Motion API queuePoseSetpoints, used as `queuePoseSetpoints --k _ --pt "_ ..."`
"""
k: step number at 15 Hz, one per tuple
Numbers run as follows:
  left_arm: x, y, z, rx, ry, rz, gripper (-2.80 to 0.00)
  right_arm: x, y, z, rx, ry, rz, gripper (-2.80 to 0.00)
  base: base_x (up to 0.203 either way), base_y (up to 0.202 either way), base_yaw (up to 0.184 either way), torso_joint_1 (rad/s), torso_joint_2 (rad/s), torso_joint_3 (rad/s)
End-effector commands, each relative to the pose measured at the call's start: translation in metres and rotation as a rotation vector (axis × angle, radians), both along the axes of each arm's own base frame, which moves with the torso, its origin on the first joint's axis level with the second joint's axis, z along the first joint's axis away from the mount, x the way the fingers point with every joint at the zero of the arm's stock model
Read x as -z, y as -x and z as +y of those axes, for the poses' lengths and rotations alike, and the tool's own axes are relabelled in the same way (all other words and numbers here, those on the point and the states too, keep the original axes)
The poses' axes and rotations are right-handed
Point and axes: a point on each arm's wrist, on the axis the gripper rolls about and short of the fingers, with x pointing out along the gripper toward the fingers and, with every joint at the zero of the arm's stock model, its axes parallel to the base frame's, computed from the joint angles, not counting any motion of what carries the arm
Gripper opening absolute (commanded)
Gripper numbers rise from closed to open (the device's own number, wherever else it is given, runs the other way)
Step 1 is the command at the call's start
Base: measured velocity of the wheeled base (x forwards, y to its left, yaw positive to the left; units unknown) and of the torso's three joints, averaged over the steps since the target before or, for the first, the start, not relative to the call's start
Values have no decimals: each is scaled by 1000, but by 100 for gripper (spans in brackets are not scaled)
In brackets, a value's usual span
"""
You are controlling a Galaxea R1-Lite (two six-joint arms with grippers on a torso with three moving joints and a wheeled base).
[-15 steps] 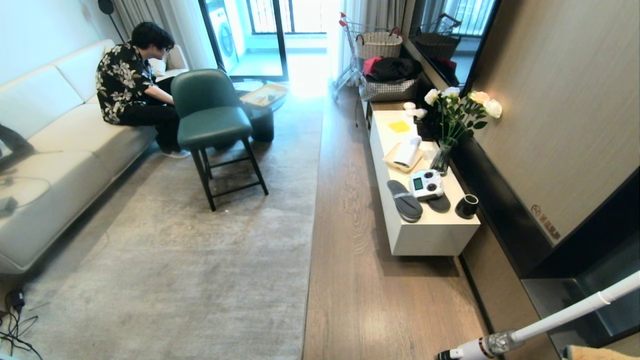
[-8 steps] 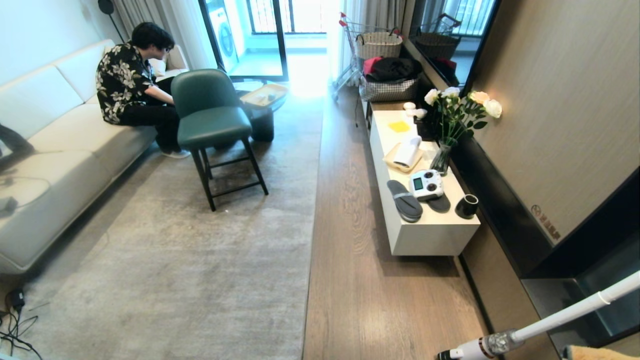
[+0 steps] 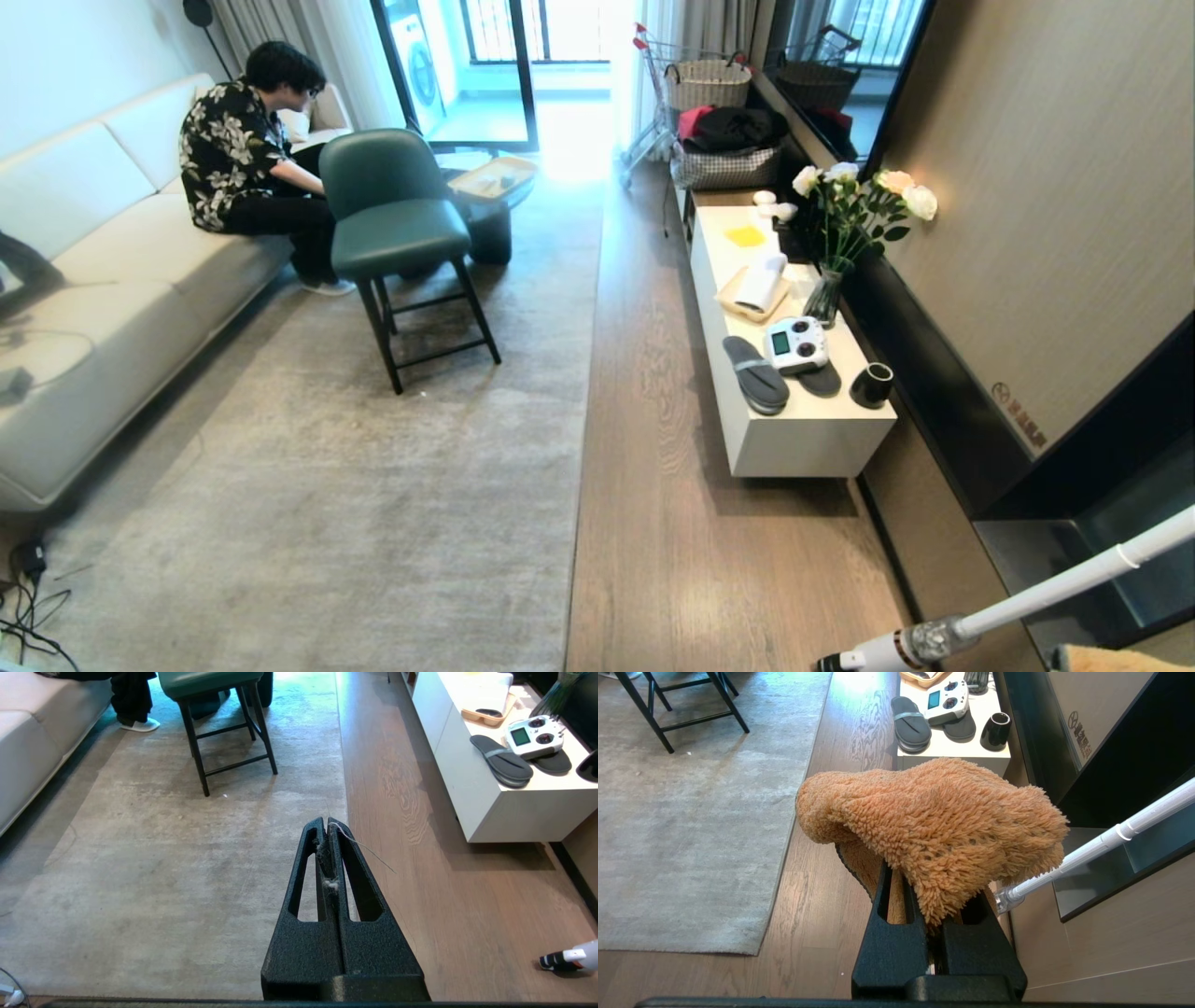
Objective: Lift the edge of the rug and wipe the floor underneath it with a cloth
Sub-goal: Put down the rag
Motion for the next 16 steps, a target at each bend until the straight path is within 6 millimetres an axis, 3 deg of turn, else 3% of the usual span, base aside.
queuePoseSetpoints --k 1,16 --pt "0 0 0 0 0 0 -280 0 0 0 -1 0 2 -280 0 0 0 0 0 0" --pt "0 0 0 0 0 0 -280 0 0 0 3 -13 3 -280 0 0 0 -113 265 147"
